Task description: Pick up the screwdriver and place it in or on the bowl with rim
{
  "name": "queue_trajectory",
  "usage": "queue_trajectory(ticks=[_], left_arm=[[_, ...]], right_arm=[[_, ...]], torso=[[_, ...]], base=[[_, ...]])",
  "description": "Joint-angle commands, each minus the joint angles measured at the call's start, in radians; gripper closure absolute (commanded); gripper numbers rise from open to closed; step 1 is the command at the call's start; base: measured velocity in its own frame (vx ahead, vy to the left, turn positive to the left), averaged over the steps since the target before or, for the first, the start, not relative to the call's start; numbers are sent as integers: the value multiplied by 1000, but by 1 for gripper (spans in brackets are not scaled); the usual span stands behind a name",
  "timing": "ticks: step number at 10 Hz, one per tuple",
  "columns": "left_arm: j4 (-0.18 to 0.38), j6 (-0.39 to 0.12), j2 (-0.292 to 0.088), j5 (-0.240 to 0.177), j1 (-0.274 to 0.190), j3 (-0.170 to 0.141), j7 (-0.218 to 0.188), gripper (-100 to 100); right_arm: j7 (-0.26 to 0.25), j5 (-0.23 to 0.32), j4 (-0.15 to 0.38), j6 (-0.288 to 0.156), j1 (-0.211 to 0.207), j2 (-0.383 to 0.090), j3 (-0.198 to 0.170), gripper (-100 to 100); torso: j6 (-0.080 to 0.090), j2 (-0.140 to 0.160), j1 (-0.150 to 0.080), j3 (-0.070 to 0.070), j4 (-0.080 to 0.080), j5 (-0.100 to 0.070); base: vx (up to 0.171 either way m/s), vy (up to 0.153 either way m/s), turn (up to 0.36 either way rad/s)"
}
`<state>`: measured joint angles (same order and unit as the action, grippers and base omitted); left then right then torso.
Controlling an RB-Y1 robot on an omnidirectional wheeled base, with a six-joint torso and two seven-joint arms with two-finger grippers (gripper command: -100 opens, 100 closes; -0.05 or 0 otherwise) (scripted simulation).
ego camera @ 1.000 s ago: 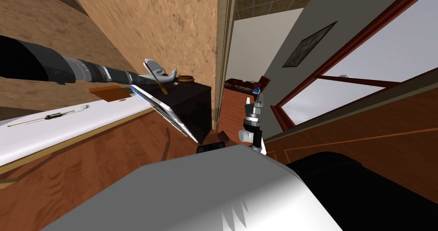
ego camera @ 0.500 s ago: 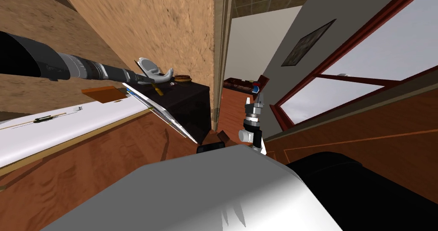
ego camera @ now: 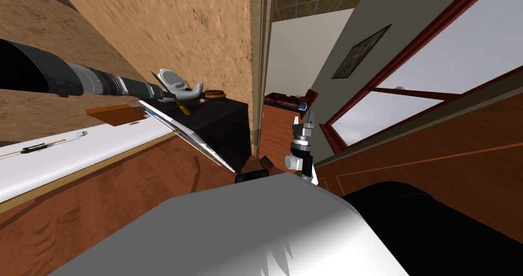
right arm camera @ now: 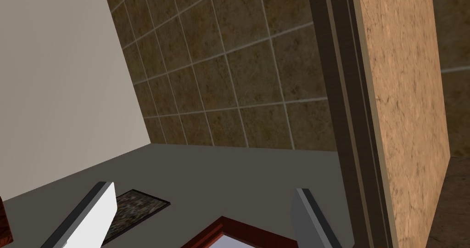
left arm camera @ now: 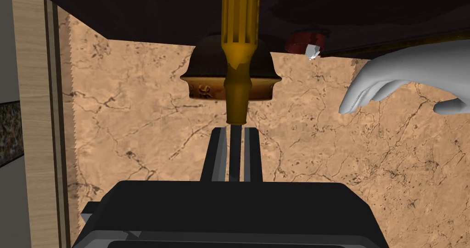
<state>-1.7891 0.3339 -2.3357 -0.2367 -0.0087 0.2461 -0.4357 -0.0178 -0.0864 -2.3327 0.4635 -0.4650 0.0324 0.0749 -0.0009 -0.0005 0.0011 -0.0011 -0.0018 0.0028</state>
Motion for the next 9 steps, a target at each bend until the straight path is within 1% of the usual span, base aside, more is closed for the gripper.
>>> queue_trajectory(ticks=[1,2,3,4,5,6,7,8,9], left_arm=[[0,0,0,0,0,0,0,100],[0,0,0,0,0,0,0,100],[0,0,0,0,0,0,0,0],[-20,9,-9,-3,-18,6,-2,100],[-27,17,-14,-5,-26,4,-2,100],[-22,13,-9,-3,-27,12,0,100],[-22,15,-10,-3,-28,12,0,0],[1,12,-42,-23,-35,30,-26,100],[10,11,-54,-31,-38,36,-36,100]], right_arm=[[0,0,0,0,0,0,0,0],[0,0,0,0,0,0,0,0],[0,0,0,0,0,0,0,0],[0,0,0,0,0,0,0,0],[0,0,0,0,0,0,0,0],[0,0,0,0,0,0,0,0],[0,0,0,0,0,0,0,0],[0,0,0,0,0,0,0,0],[0,0,0,0,0,0,0,0]], torso=[[0,0,0,0,0,0],[0,0,0,0,0,0],[0,0,0,0,0,0],[0,-1,1,0,0,0],[-1,0,1,0,0,0],[-2,1,2,1,1,1],[0,1,2,0,0,1],[0,0,1,0,0,1],[2,0,0,0,0,0]], base=[[0,0,0],[0,0,0],[0,0,0],[-3,5,141],[-3,9,266],[0,0,64],[0,0,0],[-17,-3,-197],[-24,2,-219]])
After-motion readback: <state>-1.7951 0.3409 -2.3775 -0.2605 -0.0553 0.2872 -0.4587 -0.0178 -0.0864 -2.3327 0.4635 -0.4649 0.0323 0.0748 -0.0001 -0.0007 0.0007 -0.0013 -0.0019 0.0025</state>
